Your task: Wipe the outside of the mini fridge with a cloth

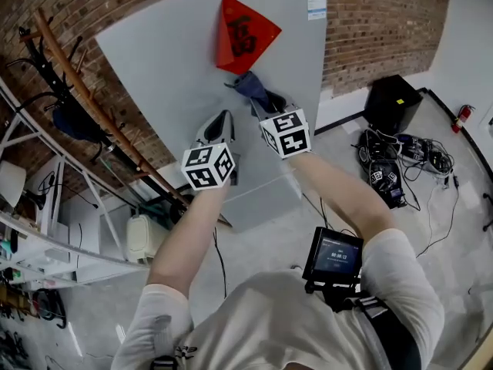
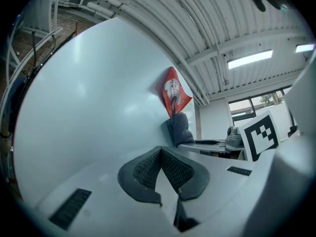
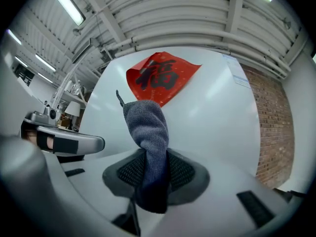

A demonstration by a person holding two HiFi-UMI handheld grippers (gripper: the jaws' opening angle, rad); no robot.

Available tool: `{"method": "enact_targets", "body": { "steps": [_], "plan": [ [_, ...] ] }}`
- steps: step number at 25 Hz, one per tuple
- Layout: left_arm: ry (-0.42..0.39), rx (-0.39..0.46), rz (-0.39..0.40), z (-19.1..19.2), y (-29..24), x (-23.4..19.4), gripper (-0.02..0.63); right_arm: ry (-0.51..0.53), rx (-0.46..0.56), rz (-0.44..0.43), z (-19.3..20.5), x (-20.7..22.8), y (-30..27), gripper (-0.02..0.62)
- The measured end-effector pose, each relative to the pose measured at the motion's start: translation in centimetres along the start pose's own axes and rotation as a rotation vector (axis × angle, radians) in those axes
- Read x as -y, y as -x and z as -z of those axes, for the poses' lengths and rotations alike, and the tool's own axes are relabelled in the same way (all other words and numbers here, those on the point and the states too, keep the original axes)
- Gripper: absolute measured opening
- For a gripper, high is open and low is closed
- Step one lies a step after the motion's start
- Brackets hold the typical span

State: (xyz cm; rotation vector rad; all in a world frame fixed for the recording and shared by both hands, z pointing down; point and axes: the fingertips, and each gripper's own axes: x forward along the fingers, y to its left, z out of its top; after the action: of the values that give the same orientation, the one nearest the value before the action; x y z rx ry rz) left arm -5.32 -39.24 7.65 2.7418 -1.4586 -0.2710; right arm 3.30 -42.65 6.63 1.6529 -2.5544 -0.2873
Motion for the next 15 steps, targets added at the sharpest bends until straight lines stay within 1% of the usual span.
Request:
{"method": "enact_targets", "body": {
  "steps": [10,15],
  "plan": [
    [0.014,-0.019,0.046,1.8,-6.0,5.9,0.003,-0.028,-0.023,0.105,2.2,10.8,1.9,0.11],
    [0.021,-0.02,0.06,2.6,-9.0,8.6,0.003,-0.075,-0.035,0.156,3.8,16.6,2.8,0.11]
  ]
}}
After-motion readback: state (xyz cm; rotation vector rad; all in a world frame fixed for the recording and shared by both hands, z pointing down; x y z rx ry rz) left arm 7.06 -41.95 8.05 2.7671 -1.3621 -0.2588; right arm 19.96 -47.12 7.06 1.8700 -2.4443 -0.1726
